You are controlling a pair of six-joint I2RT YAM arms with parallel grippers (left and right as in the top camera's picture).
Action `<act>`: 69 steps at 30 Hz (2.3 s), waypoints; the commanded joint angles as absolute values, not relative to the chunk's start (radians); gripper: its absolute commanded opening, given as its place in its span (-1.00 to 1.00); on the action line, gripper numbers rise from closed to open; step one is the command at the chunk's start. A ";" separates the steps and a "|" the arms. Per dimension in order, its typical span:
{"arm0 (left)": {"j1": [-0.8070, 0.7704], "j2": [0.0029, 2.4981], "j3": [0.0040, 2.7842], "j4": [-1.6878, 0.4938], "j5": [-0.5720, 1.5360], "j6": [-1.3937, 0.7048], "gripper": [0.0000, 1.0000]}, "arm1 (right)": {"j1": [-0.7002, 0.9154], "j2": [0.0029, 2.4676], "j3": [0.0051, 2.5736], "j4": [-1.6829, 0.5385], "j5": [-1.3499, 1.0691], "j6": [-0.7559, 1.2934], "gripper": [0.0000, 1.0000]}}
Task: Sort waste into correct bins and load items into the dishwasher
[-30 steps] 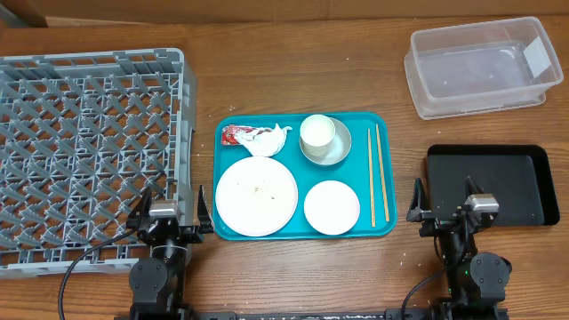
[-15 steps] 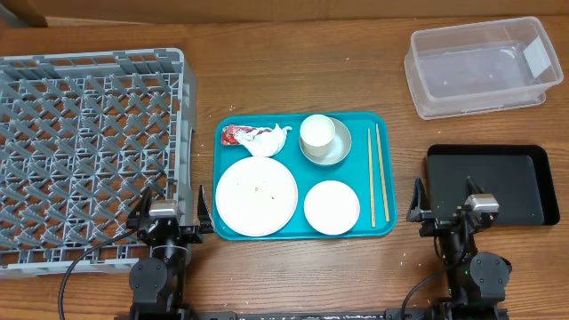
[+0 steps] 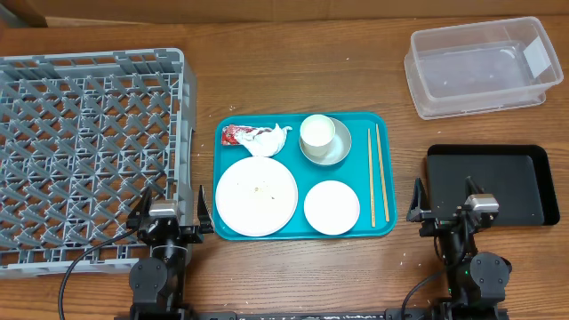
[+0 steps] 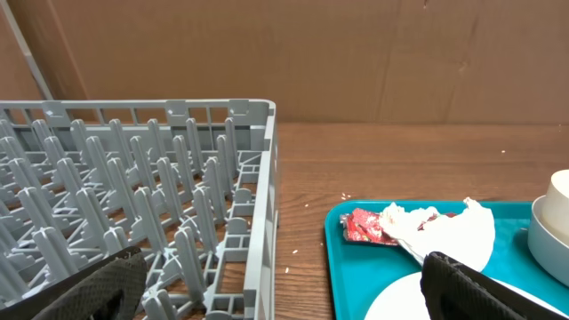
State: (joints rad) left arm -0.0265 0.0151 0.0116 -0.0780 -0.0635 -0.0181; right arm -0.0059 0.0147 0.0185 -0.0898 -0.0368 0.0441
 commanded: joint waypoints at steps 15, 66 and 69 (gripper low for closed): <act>-0.033 0.008 0.006 -0.074 -0.055 0.004 1.00 | -0.001 0.003 0.009 -0.084 -0.027 0.037 1.00; -0.270 1.532 1.604 -1.186 0.296 -0.029 1.00 | -0.001 0.003 0.009 -0.084 -0.027 0.037 1.00; -0.244 1.522 1.617 -1.171 0.201 -0.110 1.00 | -0.001 0.003 0.008 -0.084 -0.027 0.037 1.00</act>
